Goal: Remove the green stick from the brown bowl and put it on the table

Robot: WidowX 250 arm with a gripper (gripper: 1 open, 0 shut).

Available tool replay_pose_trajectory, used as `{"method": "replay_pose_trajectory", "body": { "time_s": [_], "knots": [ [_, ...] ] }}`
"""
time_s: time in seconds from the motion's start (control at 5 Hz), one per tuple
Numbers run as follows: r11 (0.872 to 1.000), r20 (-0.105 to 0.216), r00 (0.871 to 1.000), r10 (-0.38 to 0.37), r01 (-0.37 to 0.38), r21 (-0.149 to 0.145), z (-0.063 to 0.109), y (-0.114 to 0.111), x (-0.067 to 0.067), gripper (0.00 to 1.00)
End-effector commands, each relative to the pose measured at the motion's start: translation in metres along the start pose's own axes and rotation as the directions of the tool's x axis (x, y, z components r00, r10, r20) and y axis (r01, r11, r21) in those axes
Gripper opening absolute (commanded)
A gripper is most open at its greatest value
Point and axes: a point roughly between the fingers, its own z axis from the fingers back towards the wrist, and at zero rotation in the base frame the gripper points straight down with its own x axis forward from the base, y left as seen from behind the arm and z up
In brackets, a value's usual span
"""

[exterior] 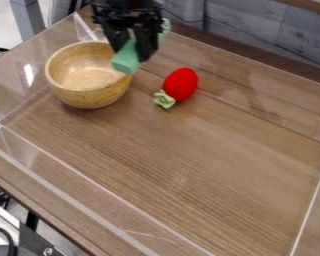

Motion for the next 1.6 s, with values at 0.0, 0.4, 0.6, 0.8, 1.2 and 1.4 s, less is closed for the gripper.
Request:
{"method": "replay_pose_trajectory", "body": {
  "time_s": [0.0,0.4,0.6,0.8,1.2,1.4],
  "knots": [
    [0.999,0.05,0.998,-0.026,0.024,0.025,0.008,-0.012,-0.001,0.0],
    [0.997,0.036,0.997,-0.061,0.059,0.039,-0.007,-0.028,-0.009,0.0],
    [0.997,0.038,0.997,-0.071,0.069,0.041,-0.007,-0.029,-0.011,0.0],
    [0.996,0.04,0.996,-0.077,0.076,0.041,-0.007,-0.03,-0.012,0.0],
    [0.994,0.033,0.995,-0.098,0.097,0.044,-0.011,-0.034,-0.017,0.0],
    [0.993,0.025,0.994,-0.109,0.107,0.045,-0.016,-0.037,-0.02,0.0]
  ]
}}
